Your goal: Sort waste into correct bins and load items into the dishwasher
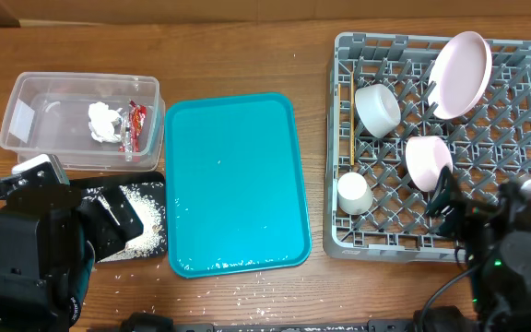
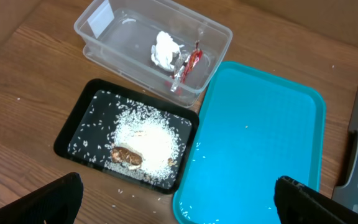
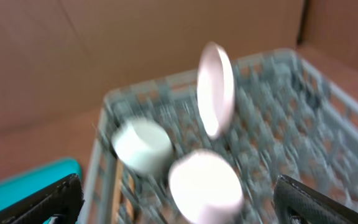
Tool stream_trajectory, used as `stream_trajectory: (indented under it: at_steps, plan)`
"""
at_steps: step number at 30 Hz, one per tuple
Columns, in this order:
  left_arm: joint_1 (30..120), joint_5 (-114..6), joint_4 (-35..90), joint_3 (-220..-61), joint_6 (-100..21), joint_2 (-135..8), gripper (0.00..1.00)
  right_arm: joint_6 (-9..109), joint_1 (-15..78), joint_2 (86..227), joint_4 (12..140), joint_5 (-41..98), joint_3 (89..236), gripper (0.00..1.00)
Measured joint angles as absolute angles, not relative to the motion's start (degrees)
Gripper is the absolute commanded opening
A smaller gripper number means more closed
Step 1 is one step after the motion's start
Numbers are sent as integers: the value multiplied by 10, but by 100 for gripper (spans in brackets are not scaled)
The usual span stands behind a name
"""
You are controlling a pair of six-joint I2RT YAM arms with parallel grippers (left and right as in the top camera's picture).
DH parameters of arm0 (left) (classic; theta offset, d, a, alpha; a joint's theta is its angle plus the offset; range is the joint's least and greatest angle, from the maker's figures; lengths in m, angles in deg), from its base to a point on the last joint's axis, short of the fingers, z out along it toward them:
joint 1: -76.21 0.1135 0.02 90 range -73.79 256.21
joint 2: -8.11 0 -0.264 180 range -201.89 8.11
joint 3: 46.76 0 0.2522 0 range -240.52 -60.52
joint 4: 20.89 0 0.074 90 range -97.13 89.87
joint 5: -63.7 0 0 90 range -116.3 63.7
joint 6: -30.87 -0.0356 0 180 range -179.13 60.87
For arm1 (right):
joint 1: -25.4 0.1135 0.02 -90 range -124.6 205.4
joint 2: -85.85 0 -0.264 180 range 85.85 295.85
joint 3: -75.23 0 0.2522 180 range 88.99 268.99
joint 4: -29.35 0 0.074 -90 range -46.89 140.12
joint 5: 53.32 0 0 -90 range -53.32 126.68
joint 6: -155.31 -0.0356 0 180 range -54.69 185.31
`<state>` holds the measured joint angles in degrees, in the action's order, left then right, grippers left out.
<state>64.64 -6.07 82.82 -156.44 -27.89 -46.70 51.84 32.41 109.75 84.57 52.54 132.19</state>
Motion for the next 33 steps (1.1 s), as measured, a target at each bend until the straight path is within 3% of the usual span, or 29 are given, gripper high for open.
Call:
stream_trajectory:
  at_steps: [5, 13, 33]
  plan:
    - [646, -61, 829, -1564, -279, -468, 100, 518, 307, 970, 648, 521, 1113, 100]
    - [646, -61, 829, -1564, -279, -469, 100, 518, 303, 868, 473, 519, 900, 100]
    - [646, -61, 829, -1564, -279, -469, 100, 518, 303, 866, 464, 519, 900, 100]
